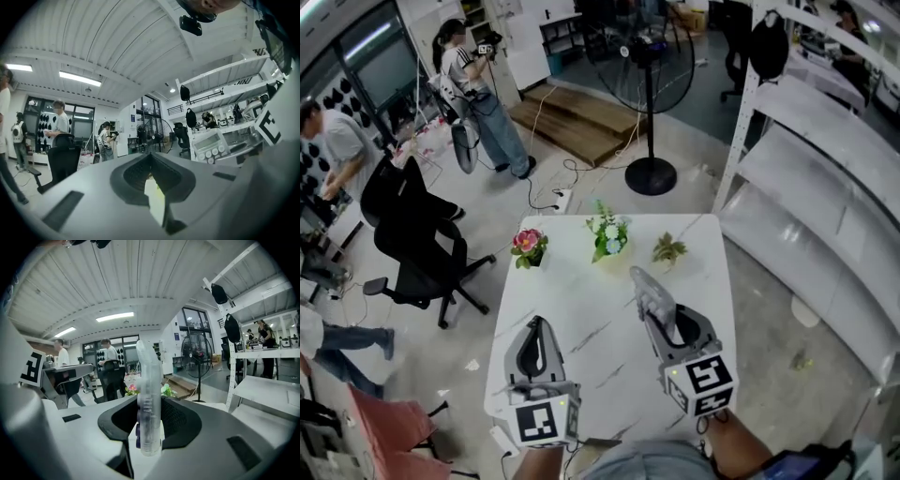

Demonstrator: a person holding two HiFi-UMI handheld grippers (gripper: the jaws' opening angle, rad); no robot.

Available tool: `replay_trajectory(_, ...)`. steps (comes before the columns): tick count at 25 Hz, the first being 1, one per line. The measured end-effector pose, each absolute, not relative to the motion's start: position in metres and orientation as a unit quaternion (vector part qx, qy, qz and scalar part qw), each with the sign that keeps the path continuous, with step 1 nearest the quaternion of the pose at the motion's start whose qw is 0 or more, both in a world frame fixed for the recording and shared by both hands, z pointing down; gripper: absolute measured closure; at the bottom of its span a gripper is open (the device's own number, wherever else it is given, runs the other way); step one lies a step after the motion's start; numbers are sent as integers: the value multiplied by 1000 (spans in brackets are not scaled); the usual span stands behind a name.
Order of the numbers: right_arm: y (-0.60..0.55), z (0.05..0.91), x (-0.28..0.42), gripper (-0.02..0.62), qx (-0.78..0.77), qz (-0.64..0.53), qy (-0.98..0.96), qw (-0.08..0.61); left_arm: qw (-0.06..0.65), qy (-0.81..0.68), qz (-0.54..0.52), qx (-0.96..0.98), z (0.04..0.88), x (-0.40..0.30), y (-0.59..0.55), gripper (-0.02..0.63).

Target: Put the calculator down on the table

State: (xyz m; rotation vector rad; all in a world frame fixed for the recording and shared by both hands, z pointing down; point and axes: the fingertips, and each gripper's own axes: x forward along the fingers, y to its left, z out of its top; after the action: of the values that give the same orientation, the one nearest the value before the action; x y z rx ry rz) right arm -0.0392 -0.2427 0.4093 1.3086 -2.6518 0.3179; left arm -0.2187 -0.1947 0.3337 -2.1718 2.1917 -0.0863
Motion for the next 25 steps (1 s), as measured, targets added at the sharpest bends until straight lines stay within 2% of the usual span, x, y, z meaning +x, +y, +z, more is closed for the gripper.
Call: replay_trajectory(25, -235, 560, -55, 453, 439, 238, -844, 196, -42, 692, -83, -716, 415, -241, -220, 598)
